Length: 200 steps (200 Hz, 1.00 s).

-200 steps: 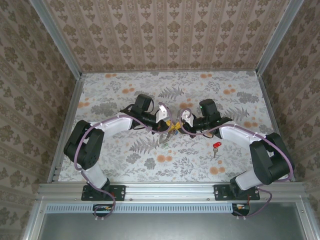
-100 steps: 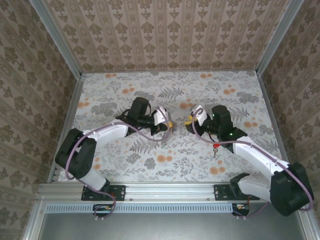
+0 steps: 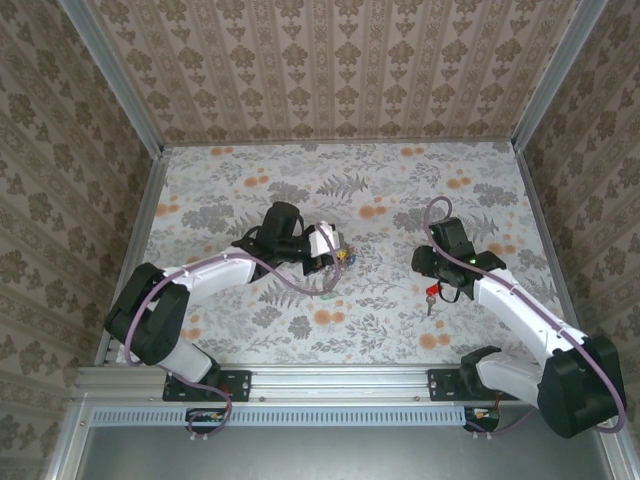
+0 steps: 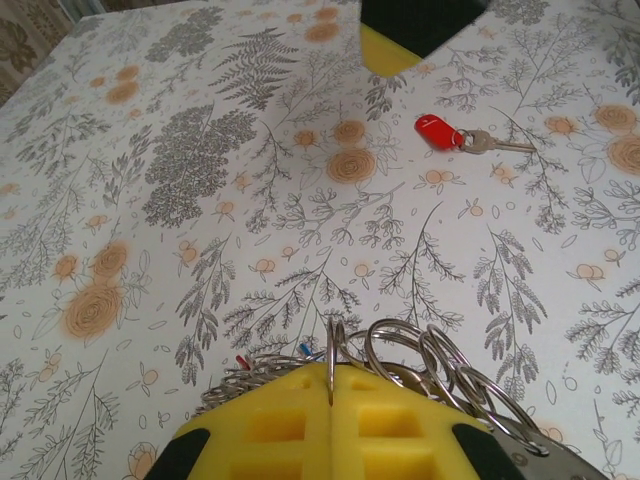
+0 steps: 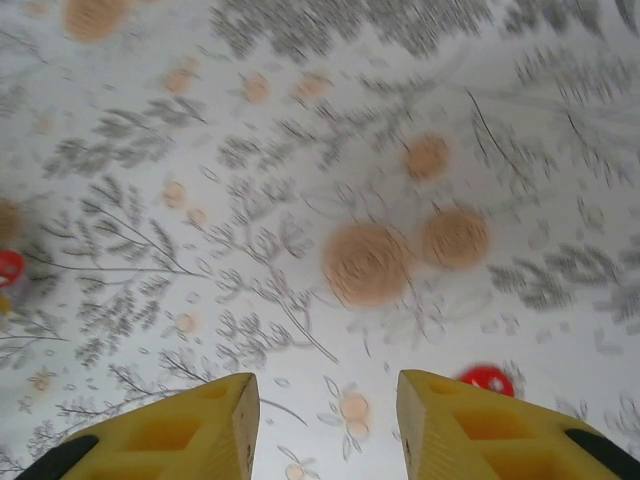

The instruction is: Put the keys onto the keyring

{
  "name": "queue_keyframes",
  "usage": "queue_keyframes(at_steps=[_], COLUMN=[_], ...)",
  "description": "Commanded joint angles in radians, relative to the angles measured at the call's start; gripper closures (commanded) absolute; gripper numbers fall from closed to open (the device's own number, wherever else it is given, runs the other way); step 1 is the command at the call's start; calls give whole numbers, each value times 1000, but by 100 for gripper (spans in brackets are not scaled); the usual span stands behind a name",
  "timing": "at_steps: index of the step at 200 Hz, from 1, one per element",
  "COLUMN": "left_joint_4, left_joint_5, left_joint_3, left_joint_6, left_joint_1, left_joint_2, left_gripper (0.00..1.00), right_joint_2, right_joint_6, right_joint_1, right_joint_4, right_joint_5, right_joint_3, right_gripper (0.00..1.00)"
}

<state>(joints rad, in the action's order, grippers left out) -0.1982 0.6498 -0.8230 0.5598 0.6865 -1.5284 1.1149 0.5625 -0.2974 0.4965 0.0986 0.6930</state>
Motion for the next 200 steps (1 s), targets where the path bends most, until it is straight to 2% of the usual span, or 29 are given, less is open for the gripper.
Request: queue_keyframes(at_steps=[1,8,56,102,137,156,200], left_joint_4=[-119,-138,-186,-214,-189,-183,-176], left_joint_5=[1,-45,-145,-287,-294,-277,-112], left_joint_3=[42,54,100,131,121,110,86], left_joint_6=[-31,-32,46,113,120,73,-79], left_joint_1=[13,18,68,122,120,106,31], left_joint_2=[42,51,94,109,107,100,71], left_gripper=[100,100,100,100,100,100,100], right_joint_2=[15,18,-9,-40,-40,-6,105], right_joint_6=[117,117,152,184,198,198,197], right_joint_1=[7,8,13,23,25,26,25], right_joint_4=[113,111,106,138,143,157,183], right_joint_5=[6,-1,-11,10,5,-11,-47], right_joint_3=[11,6,-25,-44,-46,-36,-9], right_gripper=[57,57,57,57,57,55,57])
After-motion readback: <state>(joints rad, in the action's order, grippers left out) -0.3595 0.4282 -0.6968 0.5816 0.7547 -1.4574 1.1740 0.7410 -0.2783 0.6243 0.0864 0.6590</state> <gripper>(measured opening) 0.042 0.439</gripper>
